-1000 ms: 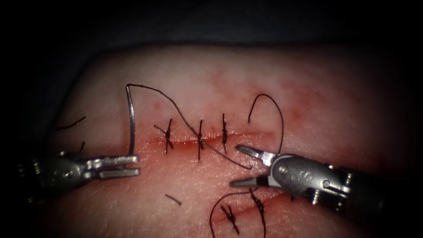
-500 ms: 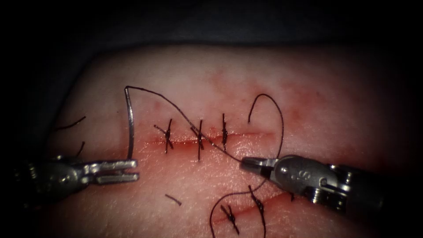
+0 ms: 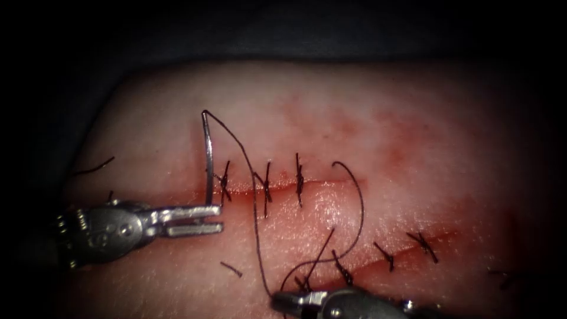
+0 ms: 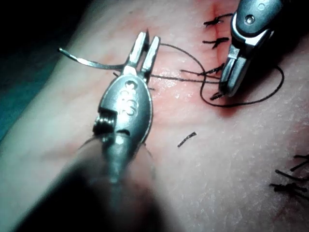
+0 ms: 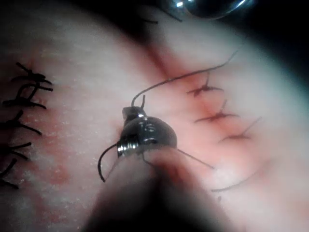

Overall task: Wound Closure
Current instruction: Repeatedly grasp suture and pull through wound until short tail remains

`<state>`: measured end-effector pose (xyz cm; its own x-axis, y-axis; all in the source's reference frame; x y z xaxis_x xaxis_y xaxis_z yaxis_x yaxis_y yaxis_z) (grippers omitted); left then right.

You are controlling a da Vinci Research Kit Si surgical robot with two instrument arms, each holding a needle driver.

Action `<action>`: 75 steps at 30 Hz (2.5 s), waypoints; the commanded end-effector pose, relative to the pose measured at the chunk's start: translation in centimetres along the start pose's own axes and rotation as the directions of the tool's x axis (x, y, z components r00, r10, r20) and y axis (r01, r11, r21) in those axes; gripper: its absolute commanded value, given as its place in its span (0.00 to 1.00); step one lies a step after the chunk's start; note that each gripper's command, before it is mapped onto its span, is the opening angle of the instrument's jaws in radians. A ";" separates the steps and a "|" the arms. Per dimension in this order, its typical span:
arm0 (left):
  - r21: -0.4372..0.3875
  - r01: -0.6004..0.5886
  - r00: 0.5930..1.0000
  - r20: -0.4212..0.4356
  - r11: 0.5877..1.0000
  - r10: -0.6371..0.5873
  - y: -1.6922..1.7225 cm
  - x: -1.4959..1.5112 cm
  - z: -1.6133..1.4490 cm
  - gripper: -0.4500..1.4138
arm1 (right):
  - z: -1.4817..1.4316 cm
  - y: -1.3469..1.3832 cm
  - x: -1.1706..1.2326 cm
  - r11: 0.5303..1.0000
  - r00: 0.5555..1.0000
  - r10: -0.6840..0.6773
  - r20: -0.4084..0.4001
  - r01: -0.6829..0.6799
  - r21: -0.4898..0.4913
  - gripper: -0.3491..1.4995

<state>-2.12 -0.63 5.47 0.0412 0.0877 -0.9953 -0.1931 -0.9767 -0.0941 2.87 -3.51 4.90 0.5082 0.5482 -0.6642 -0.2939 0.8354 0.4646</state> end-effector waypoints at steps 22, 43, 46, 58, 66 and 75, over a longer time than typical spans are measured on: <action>0.104 0.007 0.983 0.183 0.995 -0.026 -0.25 -0.14 -0.36 0.00 | -0.34 1.10 -0.17 0.975 0.975 -0.193 -0.105 0.179 -0.130 0.65; 0.103 0.003 0.985 0.174 0.995 -0.021 -0.22 -0.19 -0.25 0.00 | -0.15 0.79 -0.24 0.955 0.959 -0.269 0.084 0.277 -0.107 0.00; 0.101 0.002 0.985 0.172 0.995 -0.019 -0.20 -0.23 -0.18 0.00 | -0.10 0.45 -0.15 0.959 0.961 -0.271 0.048 0.274 -0.076 0.00; 0.090 0.004 0.984 0.176 0.996 -0.020 -0.23 -0.25 -0.24 0.00 | -0.20 0.32 0.01 0.956 0.925 -0.292 -0.243 0.282 -0.078 0.91; 0.085 0.008 0.985 0.173 0.996 -0.022 -0.26 -0.26 -0.29 0.00 | -0.57 0.76 0.01 0.928 0.904 -0.365 -0.224 0.333 -0.169 0.90; 0.087 0.006 0.985 0.174 0.996 -0.021 -0.25 -0.26 -0.27 0.00 | -0.14 0.93 -0.14 0.849 0.855 -0.509 -0.093 0.483 -0.213 0.76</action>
<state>-1.75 -0.52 5.73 -0.1271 0.1446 -0.9813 -0.2764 -0.9553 -0.1049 2.31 -2.86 5.36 0.5217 0.0189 -0.8529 -0.1609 0.9840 -0.0766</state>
